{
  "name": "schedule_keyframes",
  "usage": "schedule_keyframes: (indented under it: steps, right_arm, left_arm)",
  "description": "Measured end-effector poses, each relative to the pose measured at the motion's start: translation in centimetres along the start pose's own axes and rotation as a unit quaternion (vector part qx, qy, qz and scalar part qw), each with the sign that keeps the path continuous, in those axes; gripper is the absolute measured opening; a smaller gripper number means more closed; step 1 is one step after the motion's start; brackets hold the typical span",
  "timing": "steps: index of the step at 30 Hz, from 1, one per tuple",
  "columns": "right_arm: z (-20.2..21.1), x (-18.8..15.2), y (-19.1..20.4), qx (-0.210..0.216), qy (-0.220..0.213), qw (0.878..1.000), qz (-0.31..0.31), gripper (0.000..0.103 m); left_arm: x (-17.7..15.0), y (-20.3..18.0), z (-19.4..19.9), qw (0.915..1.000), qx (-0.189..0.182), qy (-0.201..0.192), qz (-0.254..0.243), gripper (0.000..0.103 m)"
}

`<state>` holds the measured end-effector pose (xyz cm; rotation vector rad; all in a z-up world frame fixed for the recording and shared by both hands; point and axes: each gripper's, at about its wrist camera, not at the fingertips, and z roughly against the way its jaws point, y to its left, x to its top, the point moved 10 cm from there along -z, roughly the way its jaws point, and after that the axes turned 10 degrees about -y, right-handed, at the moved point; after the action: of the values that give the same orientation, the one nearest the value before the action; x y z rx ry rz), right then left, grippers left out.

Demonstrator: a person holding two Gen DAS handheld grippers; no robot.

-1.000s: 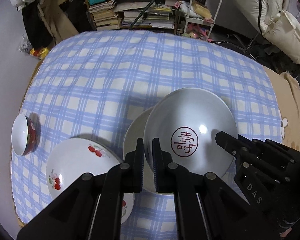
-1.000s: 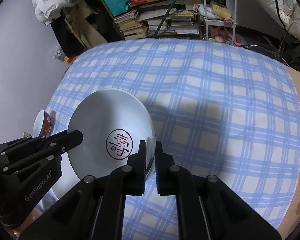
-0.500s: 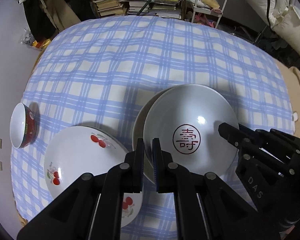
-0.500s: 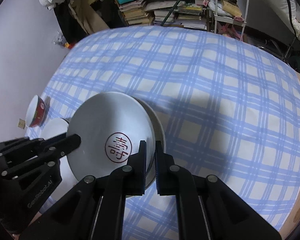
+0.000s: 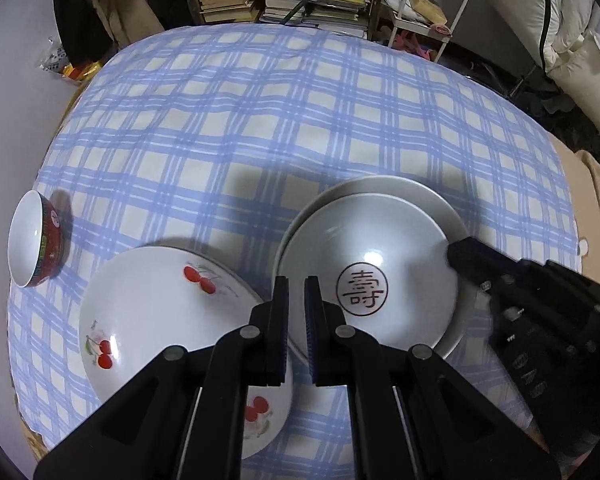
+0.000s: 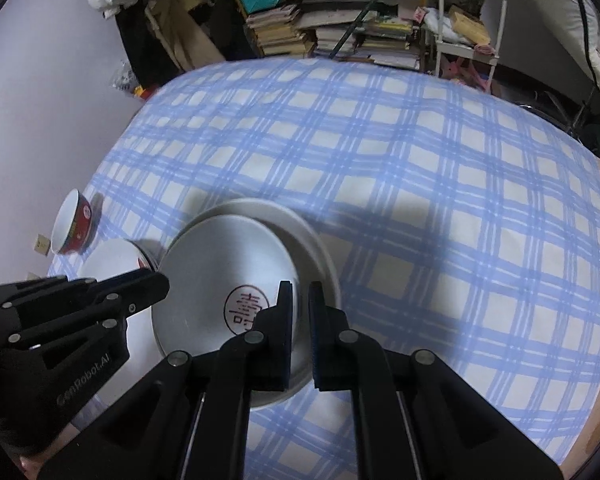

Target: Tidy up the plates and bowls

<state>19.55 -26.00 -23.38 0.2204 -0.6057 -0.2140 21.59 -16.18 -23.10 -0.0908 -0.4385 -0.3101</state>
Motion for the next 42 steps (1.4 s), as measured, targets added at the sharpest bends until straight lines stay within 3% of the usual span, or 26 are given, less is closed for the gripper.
schedule_keyframes:
  steps: [3,9,14,18,20,26,32,35,42]
  right_arm:
    - [0.8,0.7,-0.5,0.006,-0.017,1.000,-0.014,0.009]
    - [1.5,1.8,-0.1,0.009,-0.040,0.999,-0.019,0.009]
    - [1.3,2.4,1.7,0.034,-0.038,0.998,-0.033,0.010]
    - [1.5,3.6,4.1,0.035,-0.050,0.998,-0.007,0.012]
    - [1.5,4.0,5.3,0.037,-0.055,0.998,0.001,0.029]
    - [0.5,5.0,9.1,0.039,-0.058,0.997,0.021,0.058]
    - [-0.8,6.3,13.2,0.047,-0.065,0.996,0.035,0.088]
    - [-1.8,6.9,15.5,0.056,-0.064,0.995,0.045,0.094]
    - [-4.8,7.3,21.4,0.044,-0.061,0.991,0.112,0.094]
  left_arm:
    - [0.1,0.8,0.5,0.9998,-0.009,-0.002,0.018,0.008]
    - [0.9,3.7,2.0,0.9995,0.017,-0.020,0.017,0.011]
    - [1.3,8.0,3.5,0.9983,0.035,-0.029,0.037,0.014]
    - [1.1,12.1,4.8,0.9959,0.053,-0.036,0.065,0.014]
    - [1.0,14.4,5.3,0.9942,0.068,-0.040,0.073,0.014]
    - [0.6,20.8,6.6,0.9872,0.112,-0.053,0.101,0.017]
    - [-0.4,25.6,6.5,0.9819,0.127,-0.050,0.131,0.030]
    - [-0.9,28.0,6.3,0.9787,0.134,-0.052,0.146,0.045]
    - [-1.2,32.6,4.6,0.9754,0.145,-0.044,0.160,0.054]
